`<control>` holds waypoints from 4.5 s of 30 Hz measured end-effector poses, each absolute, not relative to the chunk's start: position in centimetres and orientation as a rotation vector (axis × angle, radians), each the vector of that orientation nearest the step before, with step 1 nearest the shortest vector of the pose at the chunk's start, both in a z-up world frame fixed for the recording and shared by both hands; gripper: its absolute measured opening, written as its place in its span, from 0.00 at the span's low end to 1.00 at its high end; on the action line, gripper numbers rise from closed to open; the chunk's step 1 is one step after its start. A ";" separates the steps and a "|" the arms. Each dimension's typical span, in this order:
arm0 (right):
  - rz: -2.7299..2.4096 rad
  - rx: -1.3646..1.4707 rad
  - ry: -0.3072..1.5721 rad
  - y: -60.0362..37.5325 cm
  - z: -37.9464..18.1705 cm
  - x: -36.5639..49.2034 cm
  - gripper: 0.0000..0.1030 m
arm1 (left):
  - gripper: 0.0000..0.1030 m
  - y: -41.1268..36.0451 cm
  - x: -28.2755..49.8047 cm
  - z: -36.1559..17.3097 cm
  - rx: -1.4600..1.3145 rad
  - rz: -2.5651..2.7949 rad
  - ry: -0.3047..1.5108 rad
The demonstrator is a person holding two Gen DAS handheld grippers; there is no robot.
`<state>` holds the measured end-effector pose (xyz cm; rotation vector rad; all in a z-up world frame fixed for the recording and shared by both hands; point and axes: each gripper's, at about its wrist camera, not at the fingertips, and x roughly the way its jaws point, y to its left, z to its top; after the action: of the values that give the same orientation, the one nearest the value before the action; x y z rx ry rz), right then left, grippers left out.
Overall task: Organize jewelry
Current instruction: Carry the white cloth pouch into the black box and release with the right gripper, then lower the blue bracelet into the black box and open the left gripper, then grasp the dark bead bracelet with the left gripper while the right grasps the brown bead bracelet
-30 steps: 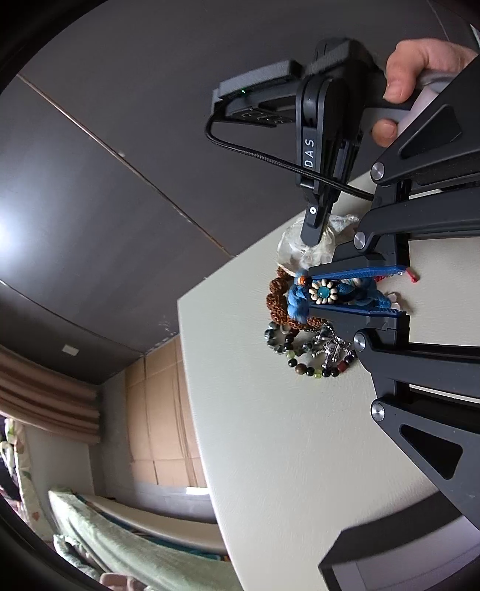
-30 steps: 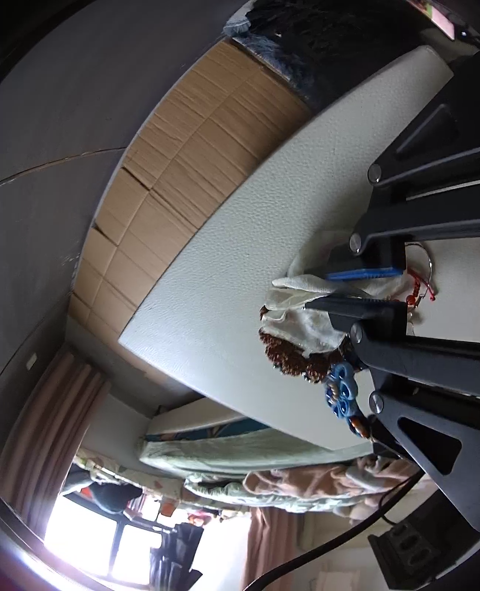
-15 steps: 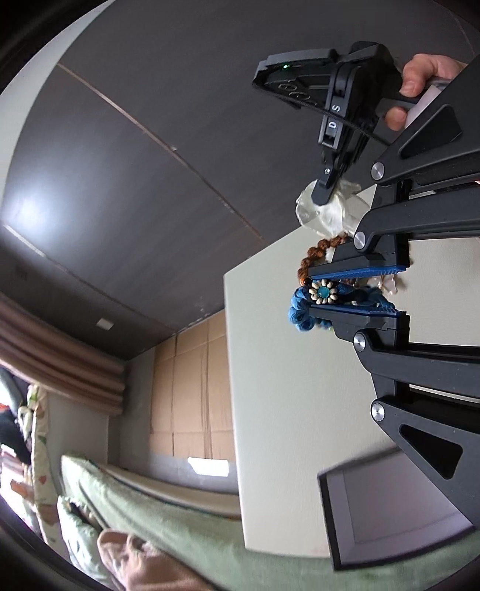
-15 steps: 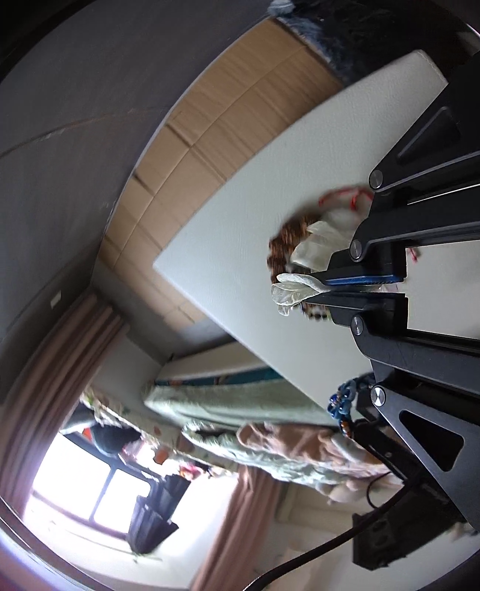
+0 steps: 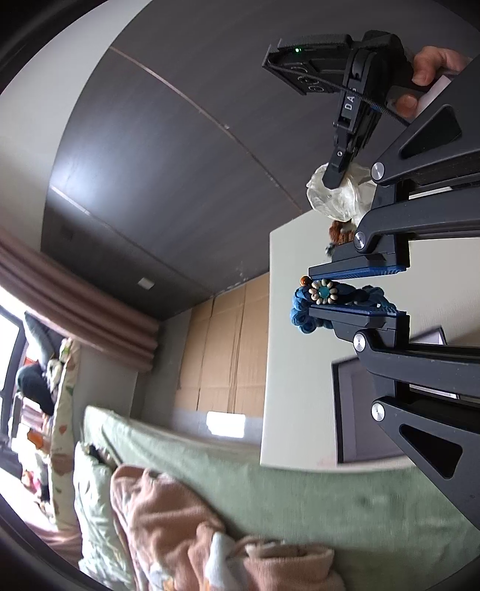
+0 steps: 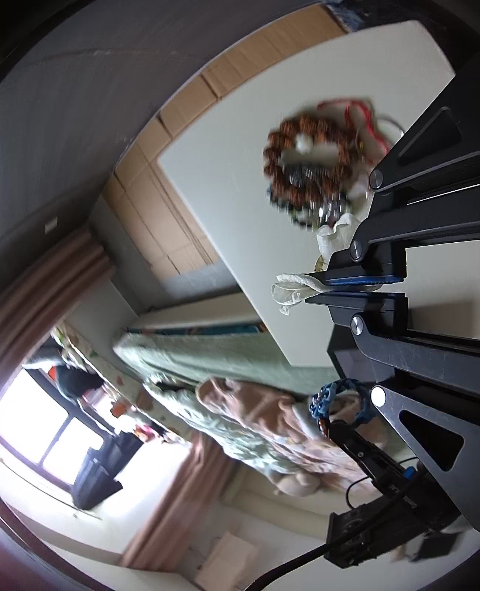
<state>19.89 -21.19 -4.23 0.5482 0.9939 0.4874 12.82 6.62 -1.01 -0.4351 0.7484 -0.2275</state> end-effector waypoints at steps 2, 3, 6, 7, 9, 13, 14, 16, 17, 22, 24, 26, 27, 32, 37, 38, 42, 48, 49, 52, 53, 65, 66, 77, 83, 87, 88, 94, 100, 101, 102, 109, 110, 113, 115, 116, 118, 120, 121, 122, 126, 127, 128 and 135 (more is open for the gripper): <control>0.517 0.527 0.990 -19.7 -3.8 20.2 0.04 | 0.13 7.4 12.6 -0.8 -0.439 -0.214 0.742; 0.531 0.522 0.986 -19.2 -3.7 20.1 0.04 | 0.13 7.7 12.5 -0.7 -0.439 -0.207 0.740; 0.597 0.507 0.963 -17.3 -3.9 19.7 0.04 | 0.13 8.7 12.0 -0.6 -0.437 -0.182 0.732; 0.618 0.510 0.970 -16.6 -4.2 19.6 0.04 | 0.13 9.1 11.9 -0.6 -0.440 -0.176 0.731; 0.653 0.527 0.988 -15.4 -4.8 19.4 0.04 | 0.13 9.8 11.7 -0.8 -0.444 -0.166 0.731; 0.705 0.522 0.997 -13.0 -5.4 19.1 0.04 | 0.13 11.0 11.7 -0.9 -0.456 -0.140 0.735; 0.719 0.523 1.003 -12.6 -5.6 19.1 0.04 | 0.13 11.2 11.7 -1.0 -0.459 -0.137 0.735; 0.740 0.521 1.012 -11.5 -5.9 19.0 0.04 | 0.13 11.8 11.7 -1.1 -0.470 -0.127 0.734; 0.751 0.521 1.014 -10.9 -6.1 18.9 0.04 | 0.13 12.0 11.6 -1.1 -0.476 -0.123 0.733; 0.807 0.506 1.024 -8.1 -6.7 18.7 0.04 | 0.13 12.9 11.3 -1.0 -0.490 -0.105 0.725; 0.832 0.501 1.028 -6.9 -7.0 18.6 0.05 | 0.13 13.3 11.2 -1.0 -0.493 -0.096 0.723; 0.851 0.487 1.019 -5.7 -7.2 18.5 0.05 | 0.13 13.5 11.2 -1.1 -0.498 -0.087 0.724; 0.861 0.466 1.023 -5.1 -7.3 18.5 0.18 | 0.13 13.6 11.2 -1.2 -0.499 -0.085 0.727; 0.782 0.453 1.069 -5.8 -8.6 19.1 0.63 | 0.13 13.3 11.3 -1.6 -0.473 -0.087 0.758; 0.696 0.459 1.036 -9.8 -7.8 19.2 0.65 | 0.13 12.5 11.6 -2.4 -0.429 -0.115 0.816; 0.667 0.456 1.033 -10.7 -7.7 19.2 0.66 | 0.13 12.3 11.7 -2.6 -0.425 -0.125 0.827; 0.618 0.468 1.026 -13.3 -7.6 19.2 0.66 | 0.13 11.2 11.9 -3.4 -0.405 -0.159 0.868; 0.579 0.494 1.018 -16.2 -7.4 19.2 0.66 | 0.31 10.5 13.1 -6.1 -0.375 -0.098 1.026; 0.572 0.497 1.017 -16.8 -7.4 19.2 0.66 | 0.44 10.7 13.1 -6.4 -0.381 -0.084 1.037; 0.558 0.511 1.010 -17.8 -7.2 19.2 0.66 | 0.68 10.8 13.0 -6.5 -0.388 -0.061 1.022; 0.550 0.518 1.002 -18.4 -7.0 19.2 0.66 | 0.68 10.8 12.8 -6.2 -0.387 -0.060 1.006; 0.379 0.578 0.967 -26.2 -6.1 18.9 0.66 | 0.68 8.3 13.6 -4.9 -0.393 -0.092 0.940; 0.351 0.570 0.976 -26.7 -6.2 18.9 0.66 | 0.68 7.6 13.7 -4.8 -0.388 -0.104 0.939; 0.200 0.630 1.089 -31.1 -8.9 19.5 0.66 | 0.68 1.2 15.2 -5.1 -0.324 -0.201 0.948; 0.195 0.632 1.089 -31.4 -9.1 19.7 0.66 | 0.68 -1.8 16.2 -6.1 -0.289 -0.230 0.961; 0.197 0.606 1.113 -30.9 -9.7 20.4 0.65 | 0.58 -3.1 17.0 -7.1 -0.266 -0.225 0.971; 0.195 0.609 1.120 -30.8 -10.0 20.7 0.65 | 0.54 -3.3 17.4 -7.5 -0.265 -0.220 0.980; 0.177 0.636 1.127 -31.1 -10.2 21.4 0.64 | 0.37 -4.6 19.7 -10.2 -0.252 -0.207 1.042; 0.171 0.651 1.126 -31.7 -10.2 22.1 0.64 | 0.33 -6.0 21.8 -11.9 -0.211 -0.206 1.070; 0.168 0.656 1.129 -31.9 -10.4 22.2 0.64 | 0.33 -6.1 22.0 -12.1 -0.207 -0.212 1.074; 0.165 0.661 1.133 -32.0 -10.5 22.4 0.64 | 0.32 -6.4 22.3 -12.3 -0.201 -0.216 1.076; 0.146 0.673 1.130 -32.7 -10.2 23.2 0.64 | 0.30 -7.5 23.4 -13.8 -0.141 -0.217 1.109; 0.145 0.675 1.128 -32.8 -10.2 23.3 0.64 | 0.29 -7.7 23.4 -13.9 -0.129 -0.216 1.111; 0.135 0.665 1.127 -32.7 -10.0 23.5 0.64 | 0.29 -8.5 23.5 -13.9 -0.074 -0.203 1.084; 0.131 0.634 1.135 -32.2 -9.8 23.7 0.64 | 0.29 -9.1 23.5 -13.9 -0.051 -0.210 1.068; 0.135 0.623 1.137 -32.0 -9.7 23.8 0.64 | 0.26 -9.3 23.5 -13.9 -0.038 -0.211 1.059; 0.151 0.603 1.141 -31.5 -9.7 24.0 0.64 | 0.13 -9.7 23.5 -14.0 -0.003 -0.207 1.048; 0.160 0.574 1.154 -30.8 -9.9 24.2 0.64 | 0.09 -9.5 23.6 -14.0 -0.011 -0.214 1.050; 0.162 0.559 1.163 -30.5 -10.1 24.4 0.64 | 0.09 -9.1 23.7 -14.0 -0.037 -0.222 1.057; 0.163 0.548 1.174 -30.3 -10.4 24.5 0.64 | 0.09 -8.9 23.8 -14.0 -0.058 -0.227 1.066; 0.158 0.495 1.216 -29.2 -11.7 25.0 0.64 | 0.09 -8.0 23.6 -13.0 -0.101 -0.243 1.055; 0.149 0.473 1.221 -28.9 -11.8 25.0 0.64 | 0.09 -7.8 23.4 -12.6 -0.114 -0.250 1.049; 0.142 0.454 1.224 -28.7 -11.9 25.1 0.64 | 0.09 -7.5 23.3 -12.1 -0.130 -0.257 1.042; 0.159 0.344 1.249 -26.6 -13.1 25.8 0.56 | 0.09 -5.4 21.8 -9.6 -0.211 -0.264 0.993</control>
<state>25.77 -26.63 -13.09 0.3441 1.2495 0.1594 21.79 -5.42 -9.62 -0.2113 0.9927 -0.2639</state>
